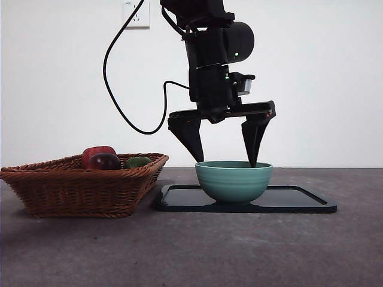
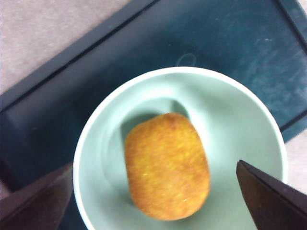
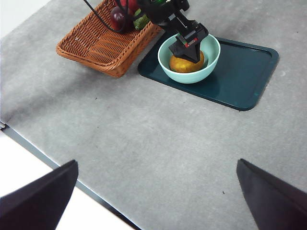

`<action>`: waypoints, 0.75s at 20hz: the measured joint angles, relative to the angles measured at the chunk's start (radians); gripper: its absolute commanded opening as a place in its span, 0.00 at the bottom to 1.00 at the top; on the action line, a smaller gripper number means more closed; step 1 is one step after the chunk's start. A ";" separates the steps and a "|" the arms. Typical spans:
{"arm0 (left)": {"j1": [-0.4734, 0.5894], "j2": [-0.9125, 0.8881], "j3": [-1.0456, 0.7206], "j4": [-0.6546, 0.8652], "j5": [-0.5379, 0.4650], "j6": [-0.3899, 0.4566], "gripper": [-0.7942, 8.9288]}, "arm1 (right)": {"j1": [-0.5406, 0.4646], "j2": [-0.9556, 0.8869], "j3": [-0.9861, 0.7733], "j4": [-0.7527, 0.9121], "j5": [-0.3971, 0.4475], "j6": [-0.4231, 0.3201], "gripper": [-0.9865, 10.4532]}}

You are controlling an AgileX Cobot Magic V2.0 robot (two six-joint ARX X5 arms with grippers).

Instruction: Pick up the wifruite, put it on the bowl, pick up the plate, put it on desk

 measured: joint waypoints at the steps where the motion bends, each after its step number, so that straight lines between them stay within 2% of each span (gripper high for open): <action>1: -0.002 0.000 0.000 0.005 0.001 0.000 0.66 | 0.000 0.000 0.000 0.000 0.000 0.000 0.66; 8: -0.017 0.000 0.002 0.015 -0.090 0.046 0.66 | 0.000 0.000 0.000 0.000 0.000 0.000 0.66; 15: -0.029 0.001 0.140 -0.083 -0.088 0.021 0.65 | 0.000 -0.001 0.000 0.000 0.000 0.000 0.66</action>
